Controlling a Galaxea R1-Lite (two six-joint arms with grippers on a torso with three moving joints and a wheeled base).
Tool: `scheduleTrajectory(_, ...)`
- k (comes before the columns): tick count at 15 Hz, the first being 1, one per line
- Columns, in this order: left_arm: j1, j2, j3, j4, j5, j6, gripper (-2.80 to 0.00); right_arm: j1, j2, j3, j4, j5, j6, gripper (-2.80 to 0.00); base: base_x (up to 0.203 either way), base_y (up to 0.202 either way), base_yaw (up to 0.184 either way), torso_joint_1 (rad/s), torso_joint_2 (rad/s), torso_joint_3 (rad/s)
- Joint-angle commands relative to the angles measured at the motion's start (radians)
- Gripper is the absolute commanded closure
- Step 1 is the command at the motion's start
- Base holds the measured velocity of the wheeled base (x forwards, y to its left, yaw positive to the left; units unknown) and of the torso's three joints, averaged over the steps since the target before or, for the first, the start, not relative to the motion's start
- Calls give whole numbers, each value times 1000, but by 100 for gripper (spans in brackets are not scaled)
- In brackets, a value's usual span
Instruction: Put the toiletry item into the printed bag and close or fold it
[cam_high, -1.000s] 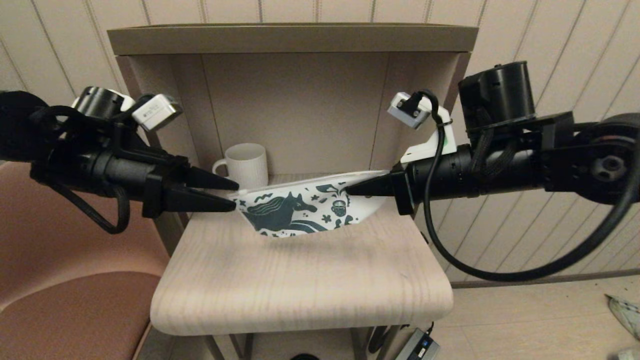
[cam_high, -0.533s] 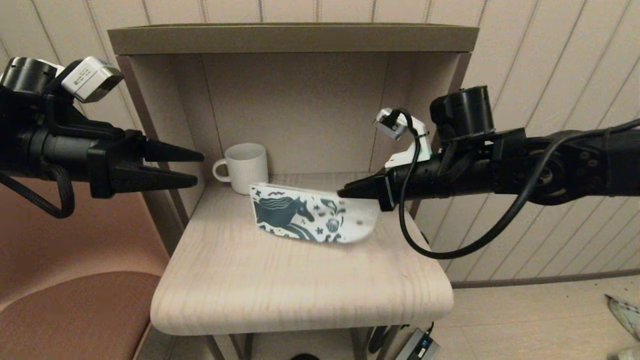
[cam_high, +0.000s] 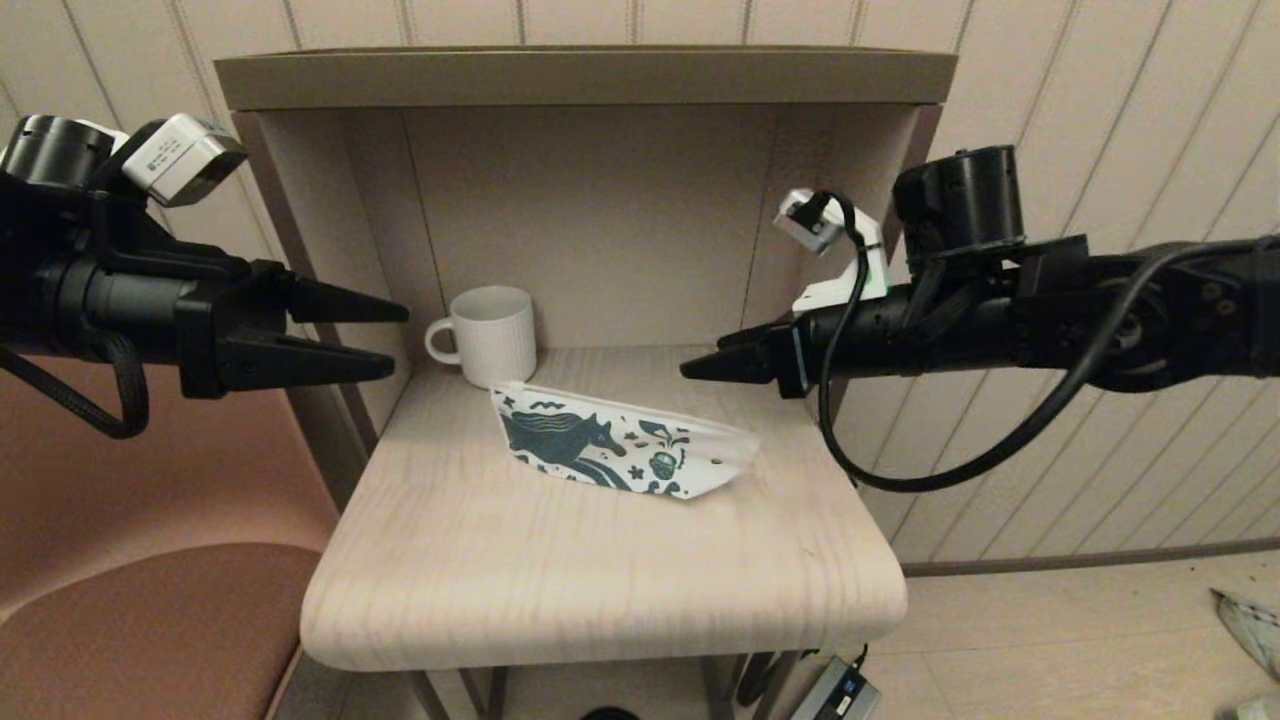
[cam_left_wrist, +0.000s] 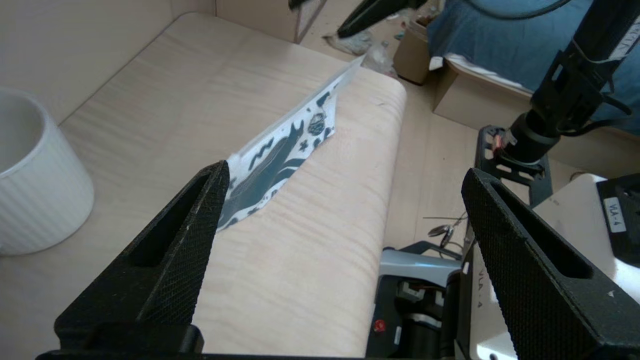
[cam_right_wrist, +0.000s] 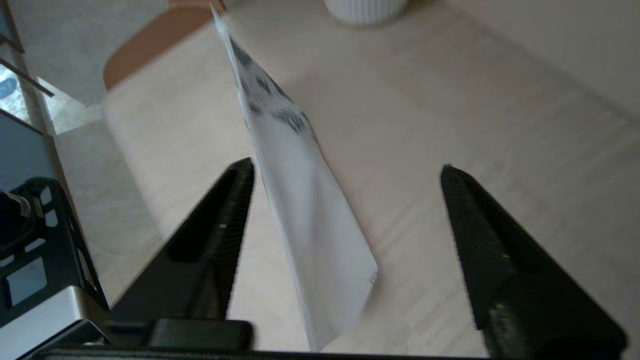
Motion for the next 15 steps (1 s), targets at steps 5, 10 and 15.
scheduleTrajectory(5, 2, -60, 25, 16, -3, -5, 0, 3, -153, 22, 8, -42, -2, -280, 0, 0, 0, 0, 0, 0)
scheduleTrajectory(10, 138, -385, 297, 17, 131, -7, 0, 1, -466, 132, 180, -145, 1, -280, 0, 0, 0, 0, 0, 0)
scheduleTrajectory(15, 280, -848, 475, 11, 343, -218, 0, -4, -886, 252, 416, -351, 72, -280, 0, 0, 0, 0, 0, 0)
